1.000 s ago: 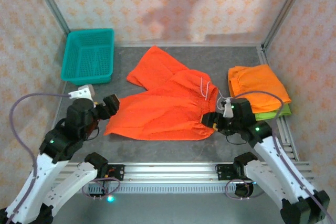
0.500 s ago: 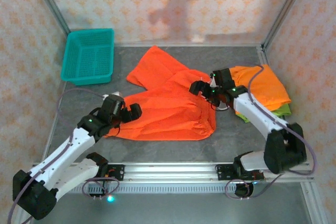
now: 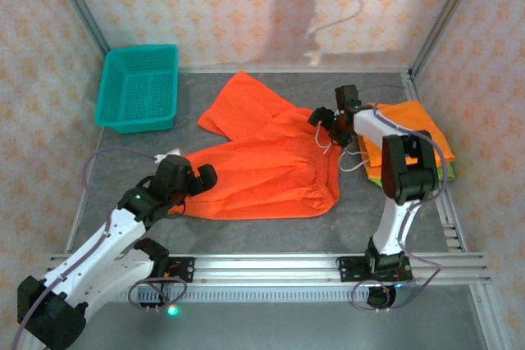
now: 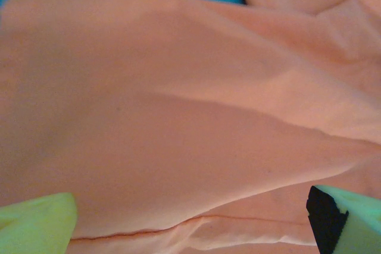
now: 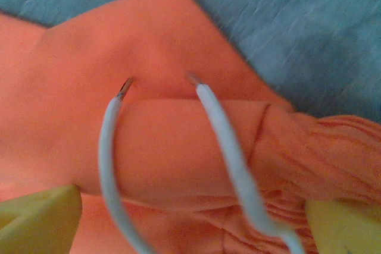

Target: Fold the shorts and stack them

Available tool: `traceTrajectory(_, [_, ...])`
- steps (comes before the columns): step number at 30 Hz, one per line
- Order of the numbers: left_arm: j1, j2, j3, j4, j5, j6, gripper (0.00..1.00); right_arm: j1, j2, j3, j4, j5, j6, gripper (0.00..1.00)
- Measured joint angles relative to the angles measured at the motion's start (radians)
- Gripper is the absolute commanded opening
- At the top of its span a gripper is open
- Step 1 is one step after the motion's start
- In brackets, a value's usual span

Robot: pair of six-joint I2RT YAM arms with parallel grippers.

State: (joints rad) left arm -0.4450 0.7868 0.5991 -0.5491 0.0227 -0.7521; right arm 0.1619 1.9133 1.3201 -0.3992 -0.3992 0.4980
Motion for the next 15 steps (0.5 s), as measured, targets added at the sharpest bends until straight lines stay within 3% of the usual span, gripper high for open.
traceTrajectory(4, [0.033, 0.005, 0.084, -0.04, -0.035, 0.026, 1.0, -0.013, 0.071, 0.128, -0.043, 0.018, -0.029, 0.94])
traceTrajectory(8, [0.13, 0.042, 0.117, -0.064, -0.035, 0.046, 1.0, -0.002, 0.026, 0.116, -0.021, 0.0, -0.032, 0.94])
traceTrajectory(15, [0.223, 0.194, 0.118, -0.064, 0.003, 0.054, 0.97, 0.128, -0.318, -0.055, 0.039, -0.016, -0.105, 0.95])
